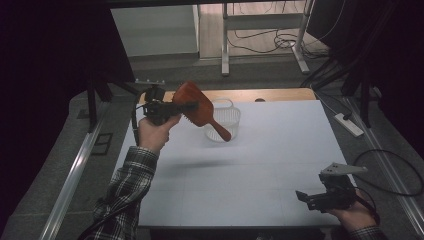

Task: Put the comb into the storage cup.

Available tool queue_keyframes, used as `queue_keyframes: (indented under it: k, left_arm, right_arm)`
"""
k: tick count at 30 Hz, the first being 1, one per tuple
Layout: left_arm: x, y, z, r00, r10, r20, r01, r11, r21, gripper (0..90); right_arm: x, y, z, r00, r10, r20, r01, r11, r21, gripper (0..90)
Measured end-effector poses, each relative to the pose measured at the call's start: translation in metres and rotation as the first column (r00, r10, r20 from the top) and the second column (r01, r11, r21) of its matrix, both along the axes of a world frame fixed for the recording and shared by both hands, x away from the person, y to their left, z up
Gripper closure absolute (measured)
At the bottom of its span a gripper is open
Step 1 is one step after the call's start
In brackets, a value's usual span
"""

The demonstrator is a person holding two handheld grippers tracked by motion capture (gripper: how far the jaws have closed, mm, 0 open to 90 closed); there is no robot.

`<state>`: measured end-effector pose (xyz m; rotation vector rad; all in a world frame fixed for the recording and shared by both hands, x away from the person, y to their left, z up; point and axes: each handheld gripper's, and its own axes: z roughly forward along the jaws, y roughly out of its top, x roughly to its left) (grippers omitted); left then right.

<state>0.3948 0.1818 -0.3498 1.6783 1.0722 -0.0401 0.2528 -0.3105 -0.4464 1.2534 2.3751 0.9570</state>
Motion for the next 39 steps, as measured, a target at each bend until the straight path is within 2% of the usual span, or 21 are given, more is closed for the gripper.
queue_keyframes:
  k: [6,16,21,39]
  left_arm:
    - [0.007,0.003,0.007,0.9994,0.033,0.007,-0.033,0.9995,-0.002,52.8]
    - [0.019,0.004,0.008,0.9966,0.083,0.007,-0.083,0.9965,-0.009,52.8]
    - [0.025,0.003,0.008,0.9948,0.102,0.008,-0.102,0.9948,0.002,52.8]
    - [0.045,-0.009,-0.002,0.9880,0.154,0.007,-0.154,0.9877,0.023,52.9]
  right_arm:
    - [0.001,0.000,0.000,1.0000,0.001,-0.010,-0.001,1.0000,0.000,0.0]
    - [0.001,0.001,-0.001,0.9997,0.011,-0.020,-0.012,0.9999,-0.009,0.0]
    - [0.001,0.001,-0.001,0.9997,0.012,-0.021,-0.012,0.9999,-0.009,0.0]
    - [0.001,0.001,-0.001,0.9996,0.021,-0.020,-0.021,0.9997,-0.010,0.0]
